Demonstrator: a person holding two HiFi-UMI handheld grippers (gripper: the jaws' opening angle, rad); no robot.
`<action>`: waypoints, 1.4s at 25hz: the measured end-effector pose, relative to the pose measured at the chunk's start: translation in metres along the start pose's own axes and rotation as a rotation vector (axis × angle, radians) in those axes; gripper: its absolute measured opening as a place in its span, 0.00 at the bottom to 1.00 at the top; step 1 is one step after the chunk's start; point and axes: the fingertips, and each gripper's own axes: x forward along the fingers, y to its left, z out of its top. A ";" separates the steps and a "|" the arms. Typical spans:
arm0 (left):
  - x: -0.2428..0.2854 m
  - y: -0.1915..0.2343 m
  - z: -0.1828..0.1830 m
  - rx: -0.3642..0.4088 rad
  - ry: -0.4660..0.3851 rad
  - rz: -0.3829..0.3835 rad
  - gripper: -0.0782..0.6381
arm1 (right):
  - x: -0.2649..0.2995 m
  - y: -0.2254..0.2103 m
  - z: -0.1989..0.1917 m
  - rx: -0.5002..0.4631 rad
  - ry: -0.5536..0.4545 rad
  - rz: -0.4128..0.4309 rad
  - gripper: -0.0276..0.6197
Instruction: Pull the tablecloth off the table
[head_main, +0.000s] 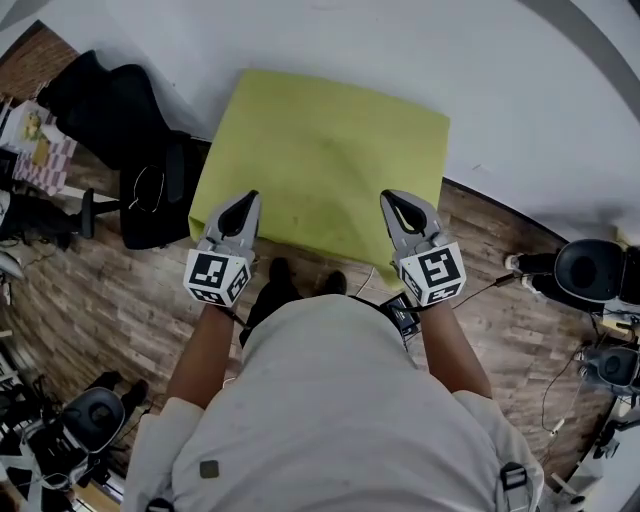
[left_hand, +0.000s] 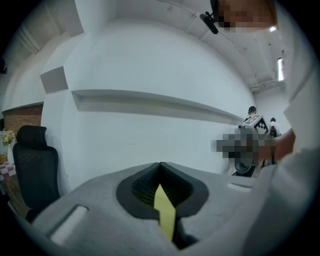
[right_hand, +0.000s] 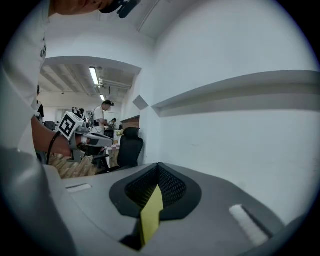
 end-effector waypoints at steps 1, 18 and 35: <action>0.006 0.005 -0.002 0.000 0.008 -0.015 0.12 | 0.003 -0.002 -0.002 0.010 0.010 -0.016 0.06; 0.071 0.087 -0.091 -0.025 0.233 -0.236 0.19 | 0.064 0.003 -0.102 0.190 0.288 -0.211 0.12; 0.091 0.129 -0.239 -0.041 0.575 -0.248 0.40 | 0.075 0.006 -0.269 0.287 0.618 -0.221 0.33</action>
